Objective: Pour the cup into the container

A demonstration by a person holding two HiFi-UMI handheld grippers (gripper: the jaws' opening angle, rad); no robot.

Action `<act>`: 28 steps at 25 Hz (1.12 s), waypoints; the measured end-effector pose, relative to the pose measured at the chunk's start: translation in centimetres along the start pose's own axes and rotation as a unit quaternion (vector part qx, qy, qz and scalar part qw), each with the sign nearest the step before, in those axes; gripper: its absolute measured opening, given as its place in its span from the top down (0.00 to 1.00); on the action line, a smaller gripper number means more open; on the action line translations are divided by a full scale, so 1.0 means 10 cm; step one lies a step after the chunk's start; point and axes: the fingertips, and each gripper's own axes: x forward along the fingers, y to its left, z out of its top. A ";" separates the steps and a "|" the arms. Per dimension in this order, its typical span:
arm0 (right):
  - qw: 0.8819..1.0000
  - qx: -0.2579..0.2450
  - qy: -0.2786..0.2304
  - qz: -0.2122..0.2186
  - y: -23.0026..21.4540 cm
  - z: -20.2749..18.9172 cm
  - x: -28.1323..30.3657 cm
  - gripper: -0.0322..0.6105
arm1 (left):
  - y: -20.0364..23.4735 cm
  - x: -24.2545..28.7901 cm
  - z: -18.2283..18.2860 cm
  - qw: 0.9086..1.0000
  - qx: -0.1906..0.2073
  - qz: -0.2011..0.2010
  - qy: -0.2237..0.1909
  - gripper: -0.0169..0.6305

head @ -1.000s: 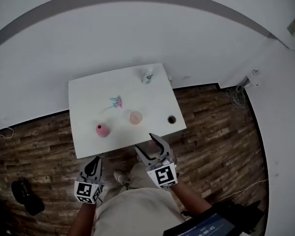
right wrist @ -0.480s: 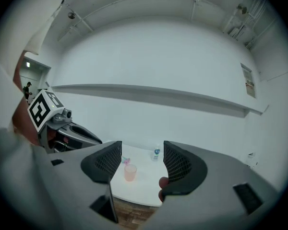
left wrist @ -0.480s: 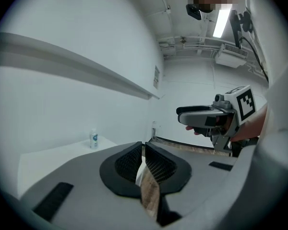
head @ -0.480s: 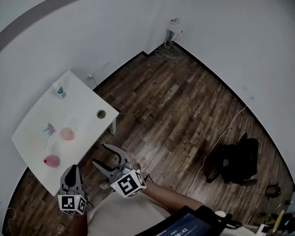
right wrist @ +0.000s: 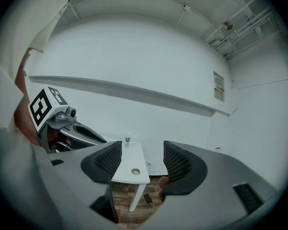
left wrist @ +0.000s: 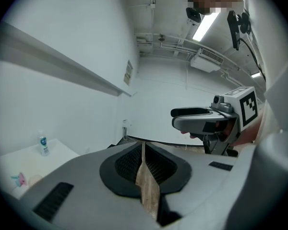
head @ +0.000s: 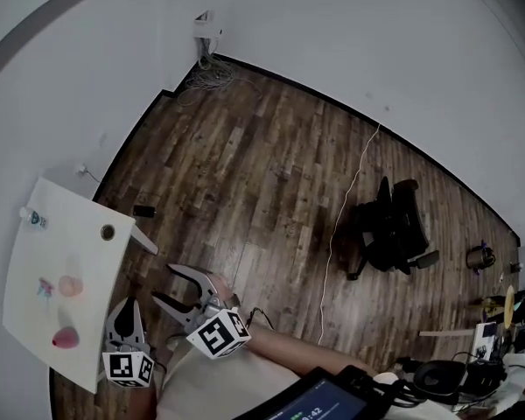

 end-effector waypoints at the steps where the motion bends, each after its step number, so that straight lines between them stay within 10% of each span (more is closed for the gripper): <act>1: 1.000 0.002 0.003 -0.009 -0.10 -0.04 -0.09 0.52 | -0.11 0.09 0.02 1.000 0.003 -0.009 0.002 0.95; 17: 0.999 0.013 0.019 -0.046 -1.12 -0.58 -0.97 0.52 | -1.24 1.03 -0.05 0.999 -0.007 -0.052 0.014 0.95; 28: 0.999 0.023 0.015 0.044 -0.92 -0.83 -0.68 0.52 | -1.01 0.82 -0.21 0.999 -0.016 0.043 0.021 0.95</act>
